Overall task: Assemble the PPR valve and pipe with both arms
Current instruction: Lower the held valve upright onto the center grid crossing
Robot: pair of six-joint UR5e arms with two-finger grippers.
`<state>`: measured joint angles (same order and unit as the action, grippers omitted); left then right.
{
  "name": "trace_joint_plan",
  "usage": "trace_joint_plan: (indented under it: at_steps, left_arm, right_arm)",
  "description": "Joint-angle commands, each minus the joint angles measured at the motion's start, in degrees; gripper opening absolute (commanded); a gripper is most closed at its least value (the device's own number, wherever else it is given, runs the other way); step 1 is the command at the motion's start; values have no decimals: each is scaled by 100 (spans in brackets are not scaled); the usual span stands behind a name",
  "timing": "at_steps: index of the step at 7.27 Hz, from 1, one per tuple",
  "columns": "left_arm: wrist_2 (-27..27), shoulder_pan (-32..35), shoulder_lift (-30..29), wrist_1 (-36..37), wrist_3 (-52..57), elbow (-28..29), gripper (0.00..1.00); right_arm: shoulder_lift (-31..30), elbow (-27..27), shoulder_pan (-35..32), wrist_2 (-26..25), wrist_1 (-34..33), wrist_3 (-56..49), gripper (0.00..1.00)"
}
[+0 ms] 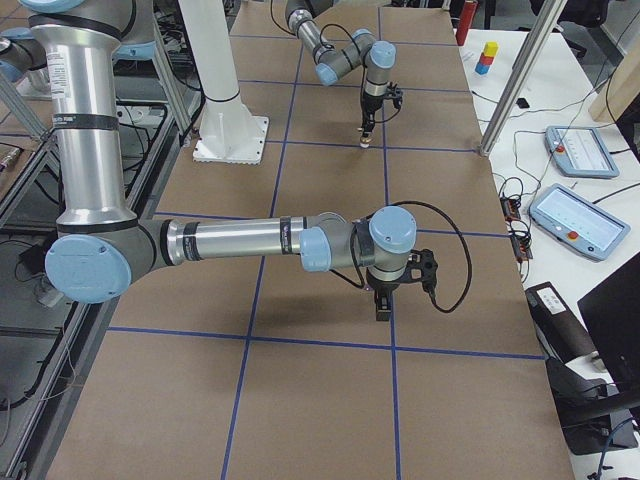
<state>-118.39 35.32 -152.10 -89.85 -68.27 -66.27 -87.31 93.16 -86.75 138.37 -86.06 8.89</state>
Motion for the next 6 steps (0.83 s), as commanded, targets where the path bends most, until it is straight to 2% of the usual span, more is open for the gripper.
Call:
trace_joint_plan:
  at_steps: [1,3,4,6]
  left_arm:
    - [0,-7,31,-7,-2,0,0]
    - [0,-33,40,-7,-2,-8,0]
    - [0,-51,40,-76,-10,0,11]
    - [0,-51,128,-279,-19,0,20]
  right_arm:
    - [30,0,0,24,-16,17,99]
    - [39,-8,0,24,-16,17,99]
    - [39,-17,0,24,-16,25,99]
    - [56,-52,0,24,-25,25,99]
